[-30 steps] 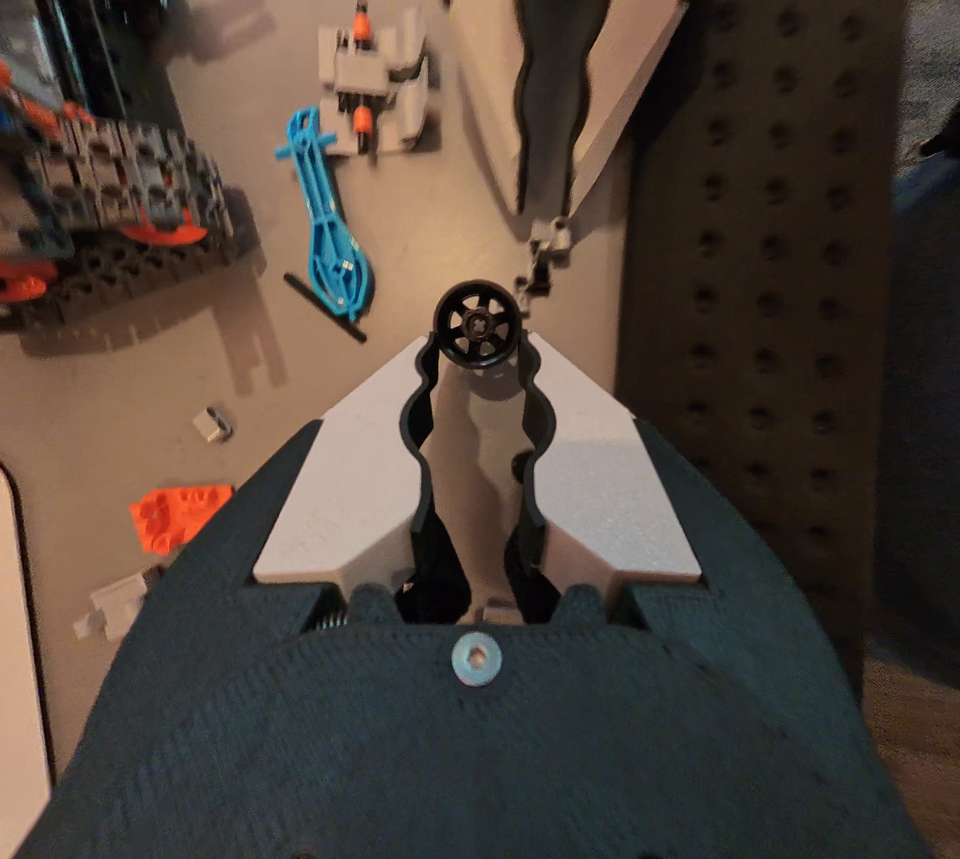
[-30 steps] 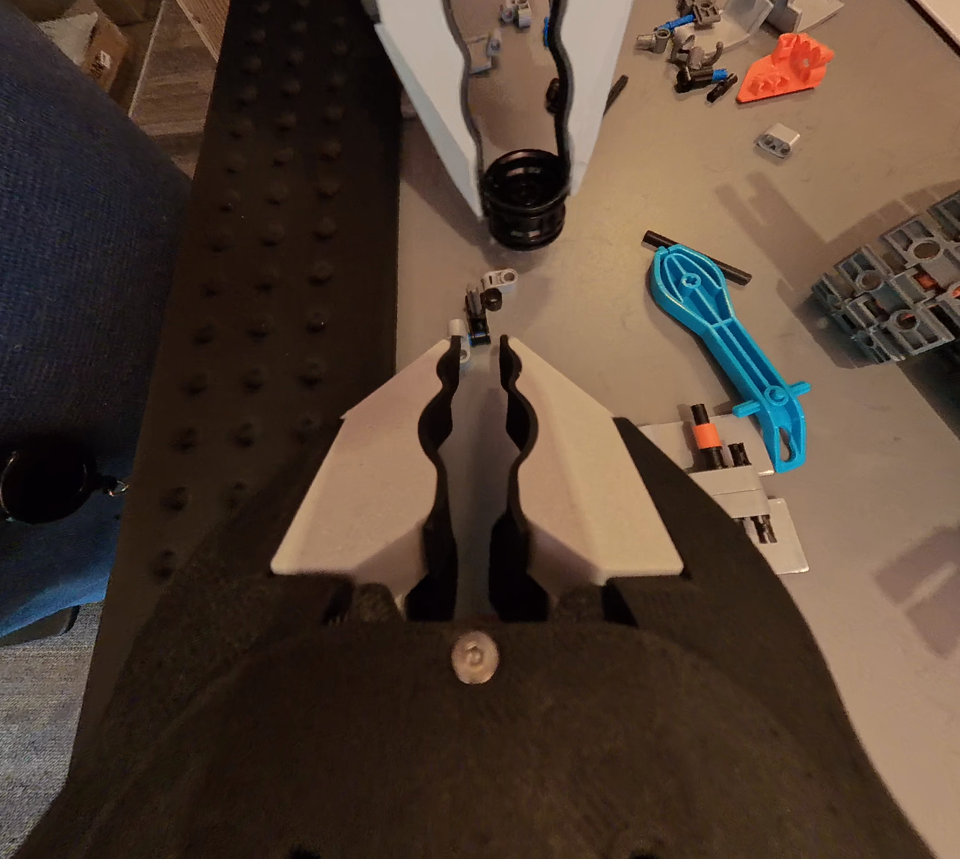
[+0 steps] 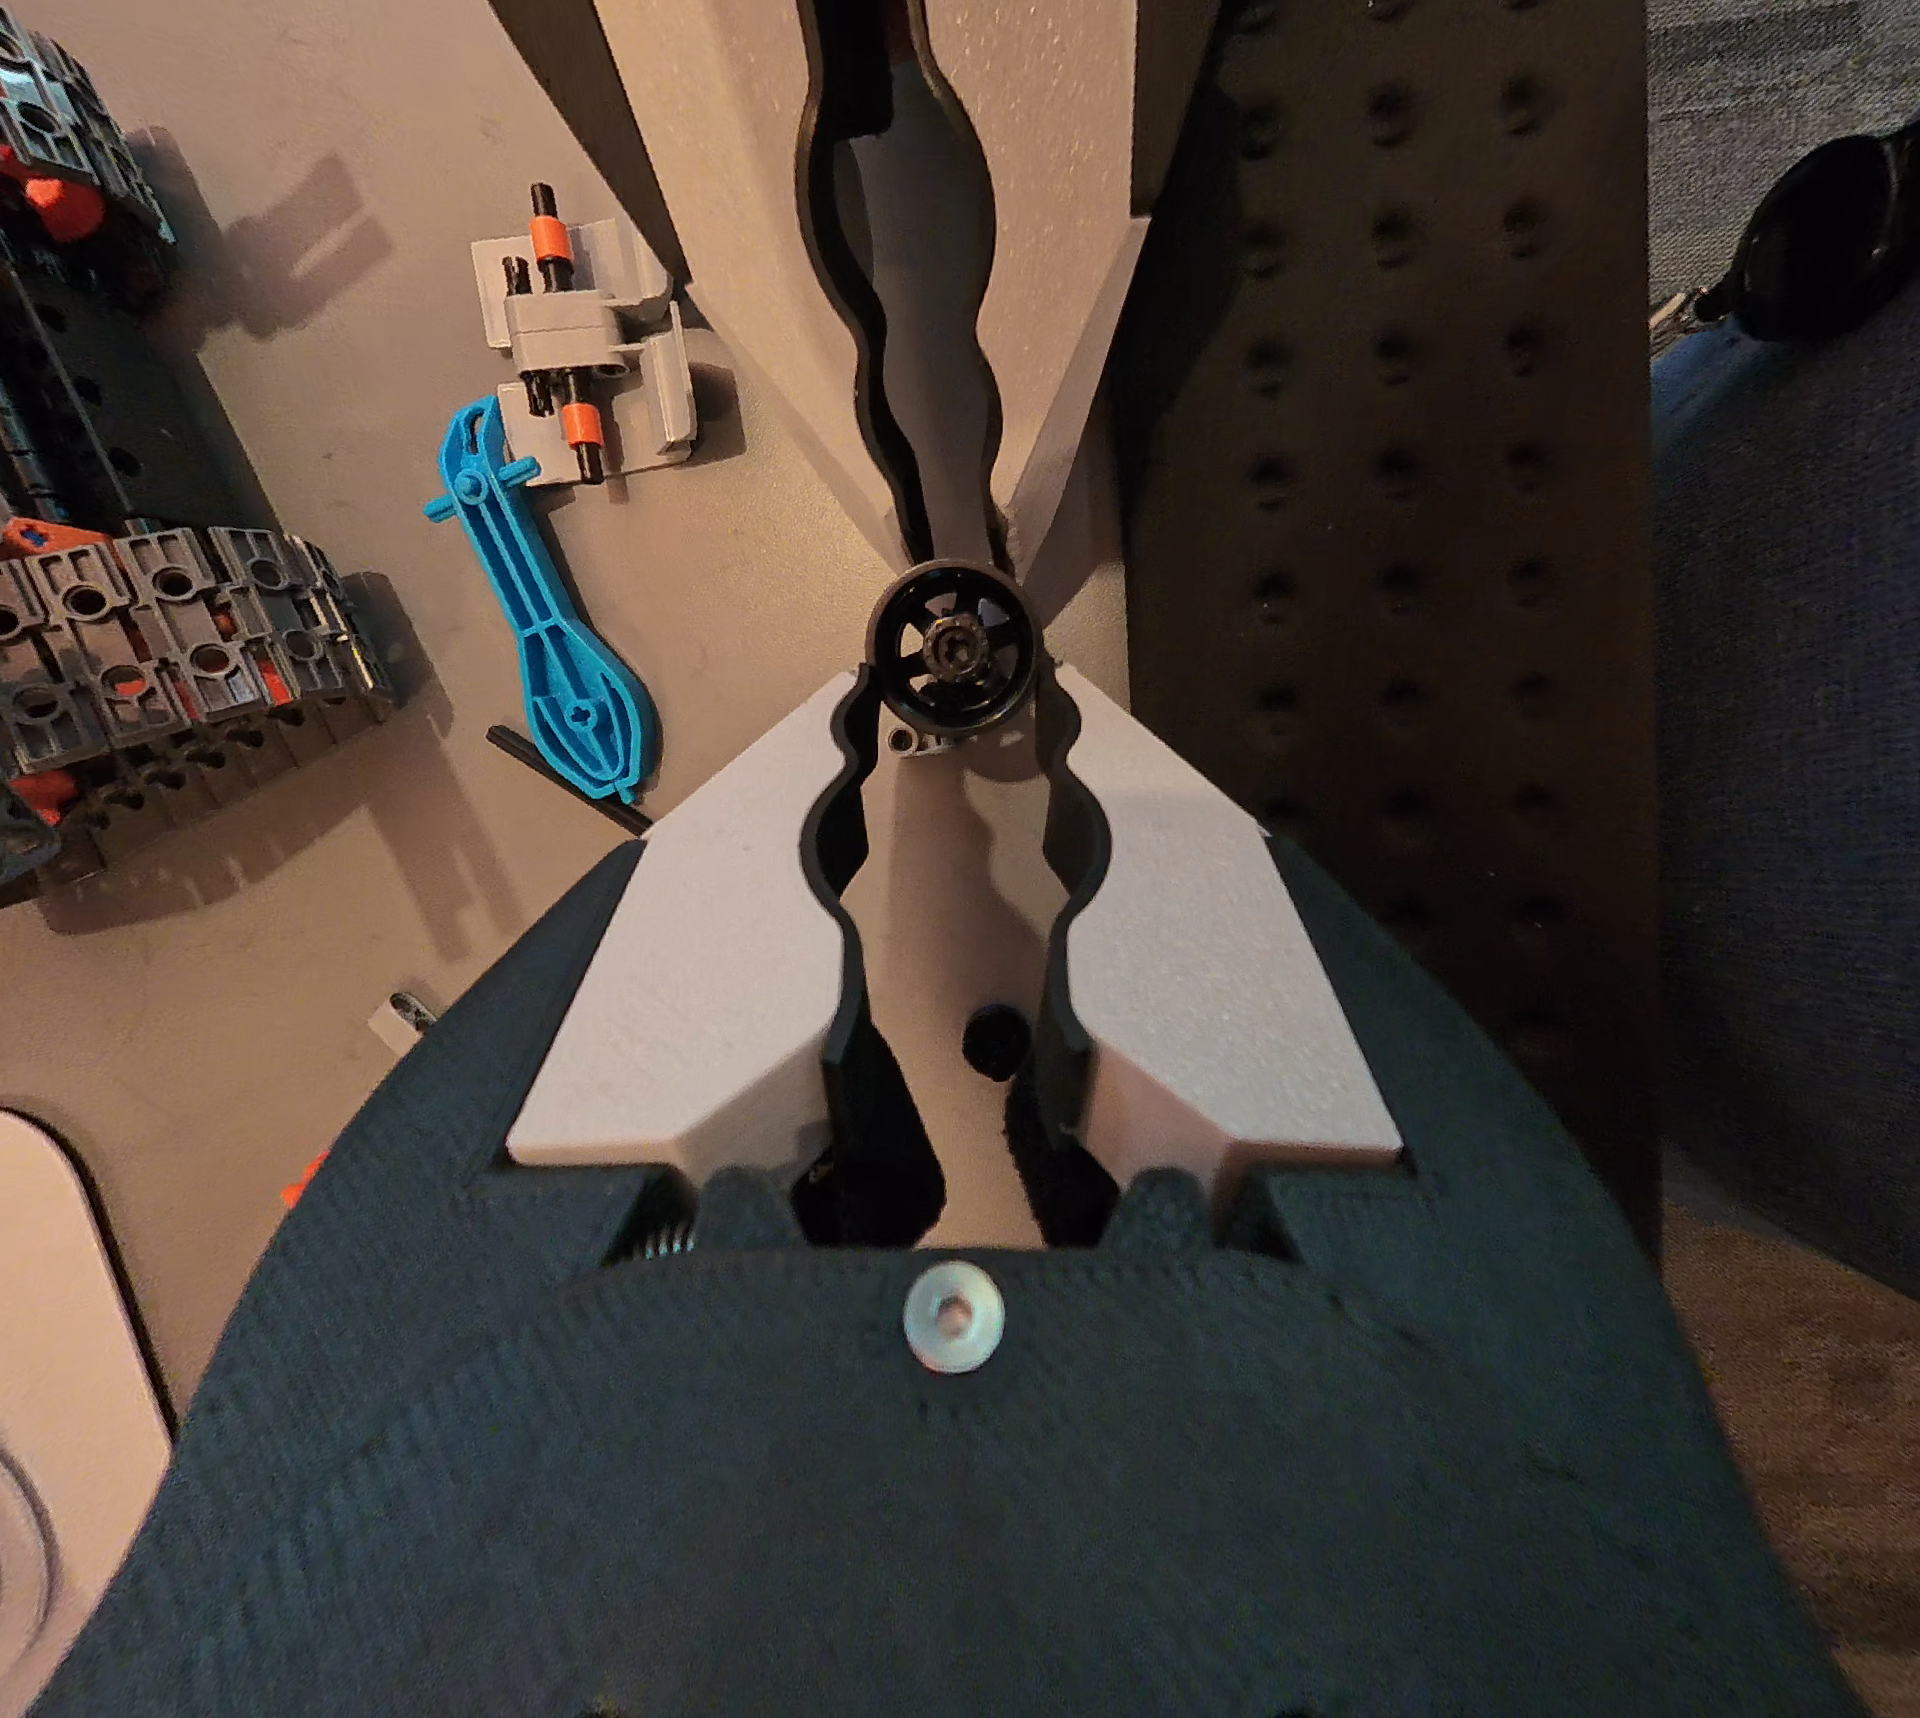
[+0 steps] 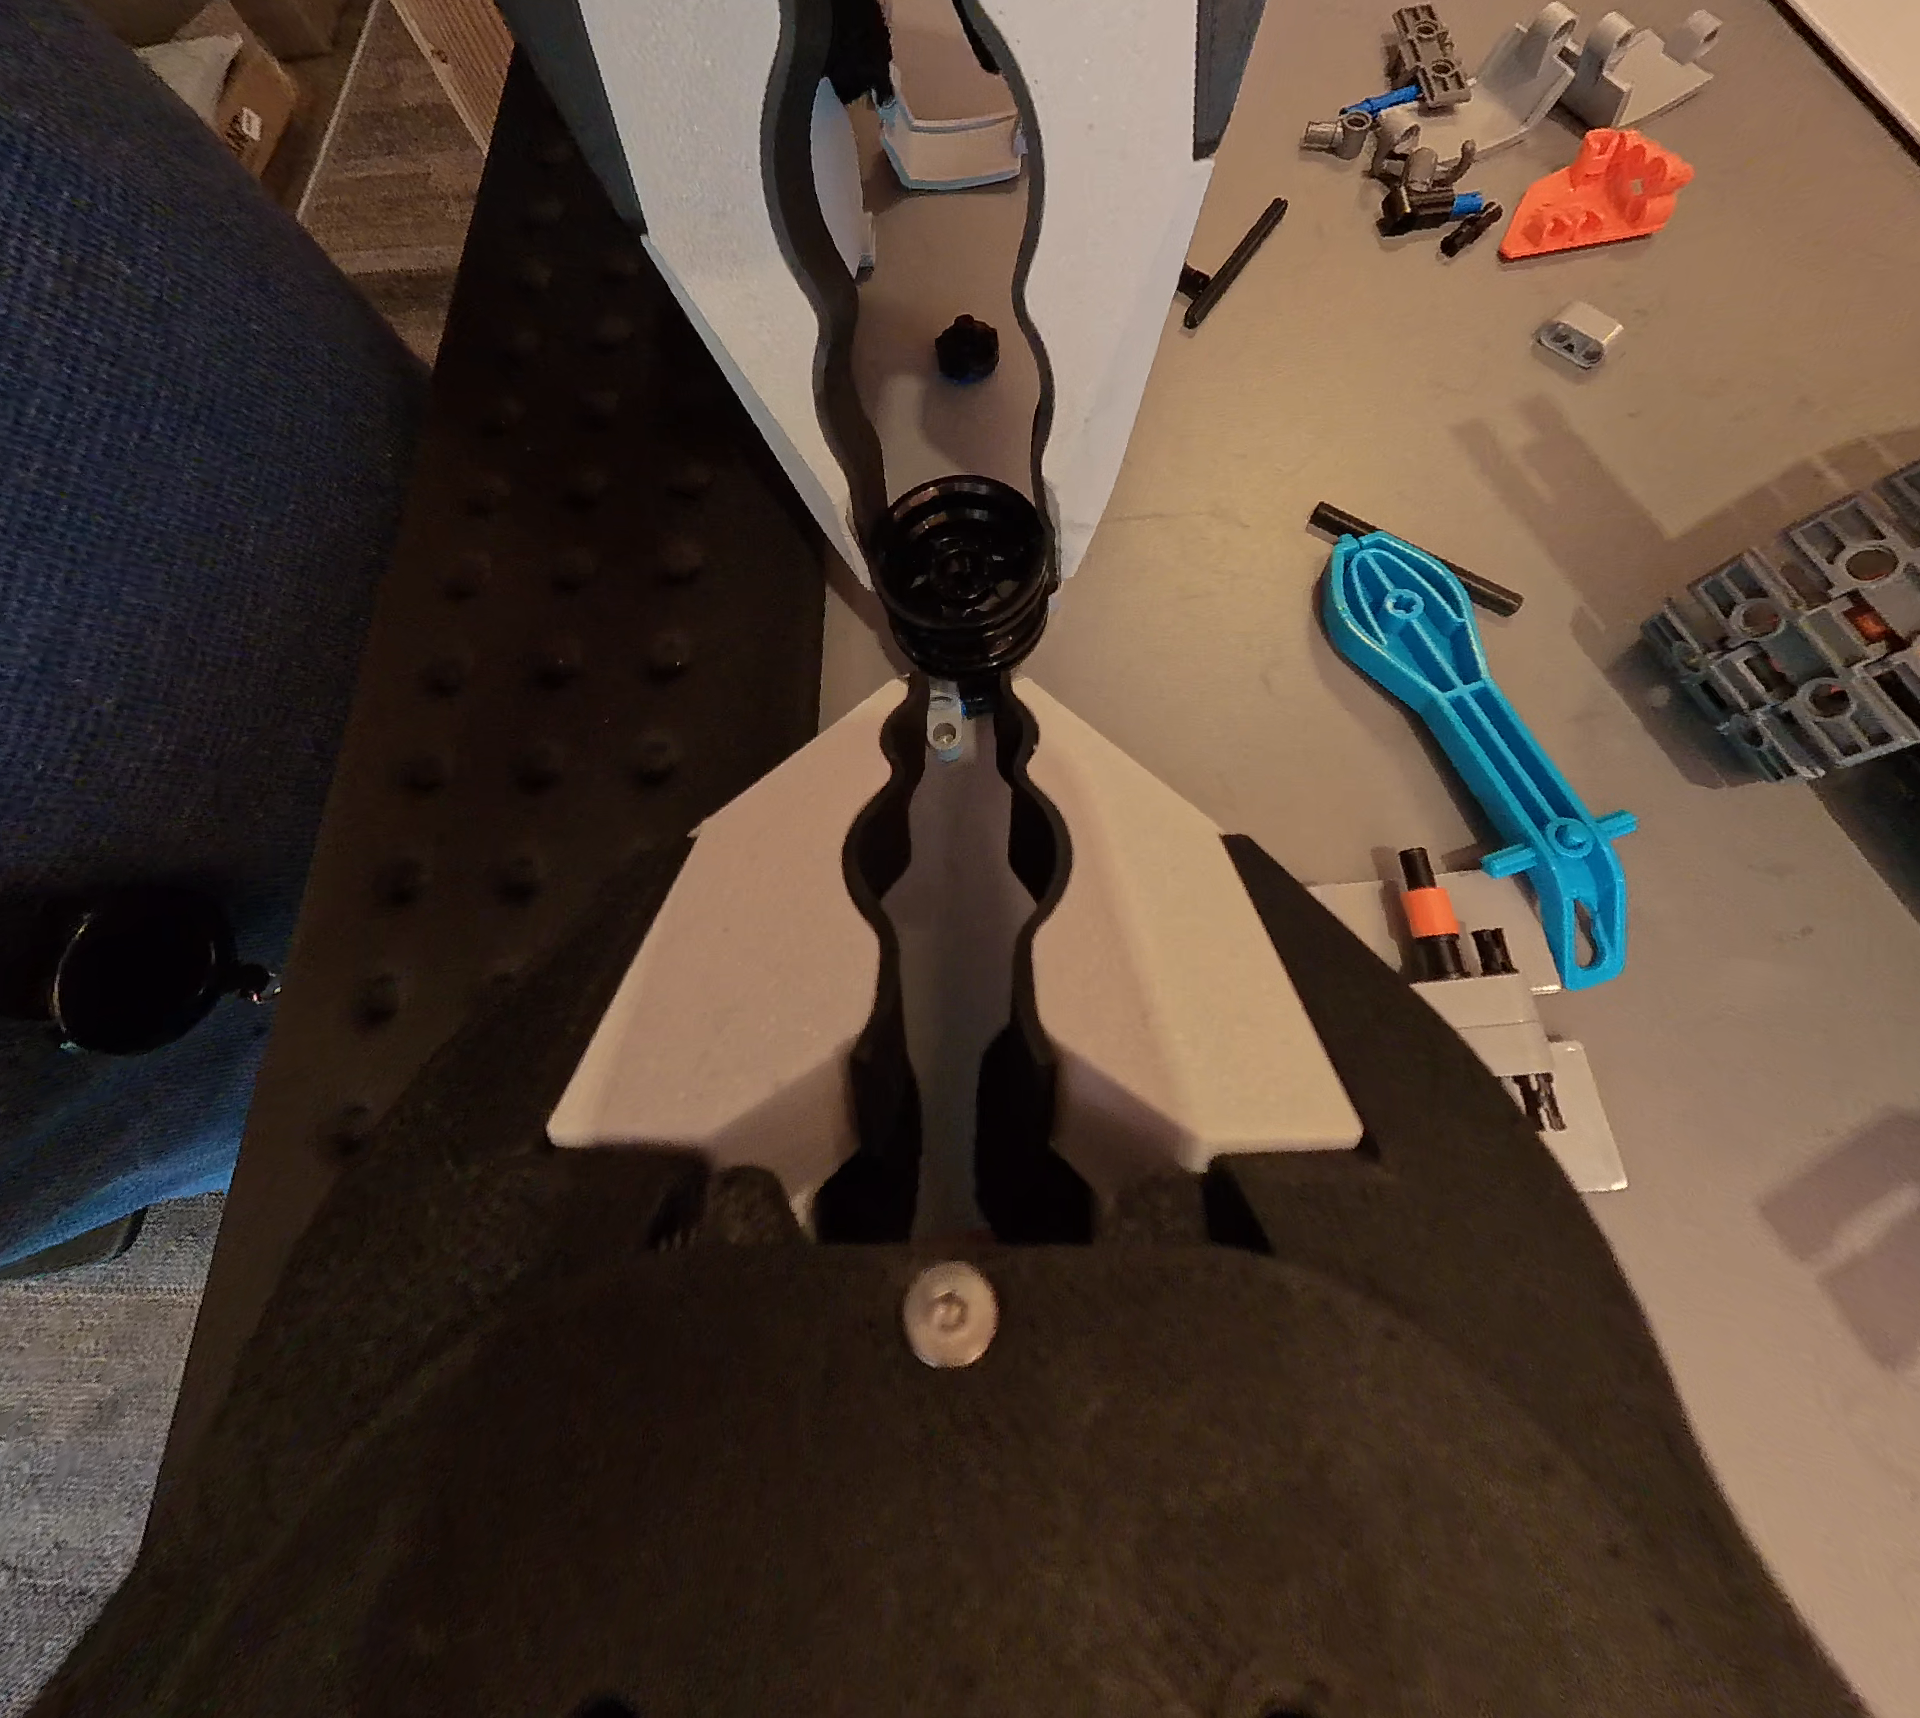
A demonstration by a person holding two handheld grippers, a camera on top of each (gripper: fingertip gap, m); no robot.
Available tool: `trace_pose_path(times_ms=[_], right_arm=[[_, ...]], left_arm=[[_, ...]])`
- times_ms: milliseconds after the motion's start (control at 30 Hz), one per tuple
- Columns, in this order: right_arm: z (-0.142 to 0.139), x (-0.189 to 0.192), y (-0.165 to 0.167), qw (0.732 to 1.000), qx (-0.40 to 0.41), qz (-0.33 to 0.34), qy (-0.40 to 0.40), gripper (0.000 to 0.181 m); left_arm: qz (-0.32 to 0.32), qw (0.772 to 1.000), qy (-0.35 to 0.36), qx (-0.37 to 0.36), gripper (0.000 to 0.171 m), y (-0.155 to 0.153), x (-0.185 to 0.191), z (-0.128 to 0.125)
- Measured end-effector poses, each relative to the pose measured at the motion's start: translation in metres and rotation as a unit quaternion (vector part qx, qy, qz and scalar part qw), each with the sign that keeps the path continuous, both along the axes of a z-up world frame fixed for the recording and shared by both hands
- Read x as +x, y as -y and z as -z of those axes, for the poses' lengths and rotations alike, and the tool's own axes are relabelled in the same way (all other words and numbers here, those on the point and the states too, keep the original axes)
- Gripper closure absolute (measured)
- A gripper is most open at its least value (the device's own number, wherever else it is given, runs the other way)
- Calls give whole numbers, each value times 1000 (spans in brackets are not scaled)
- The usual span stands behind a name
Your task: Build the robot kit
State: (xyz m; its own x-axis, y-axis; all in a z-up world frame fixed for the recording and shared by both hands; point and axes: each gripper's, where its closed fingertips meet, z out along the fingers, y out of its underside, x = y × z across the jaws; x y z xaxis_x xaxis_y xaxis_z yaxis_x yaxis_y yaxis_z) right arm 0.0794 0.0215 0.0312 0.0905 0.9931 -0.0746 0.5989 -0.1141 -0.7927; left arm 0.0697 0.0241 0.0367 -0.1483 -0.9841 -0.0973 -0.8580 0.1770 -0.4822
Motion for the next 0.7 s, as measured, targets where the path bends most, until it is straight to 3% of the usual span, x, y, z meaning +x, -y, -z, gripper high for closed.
trace_pose_path(times_ms=[233, 700], right_arm=[[1, -1, 0, 1000, 12, -1, 13, 172], [0, -1, -1, 999, 3, -20, 37, 176]], left_arm=[[1, 1000, 1, 9, 144, 0, -1, 1], [-71, 997, 25, 9, 144, -1, -2, -1]])
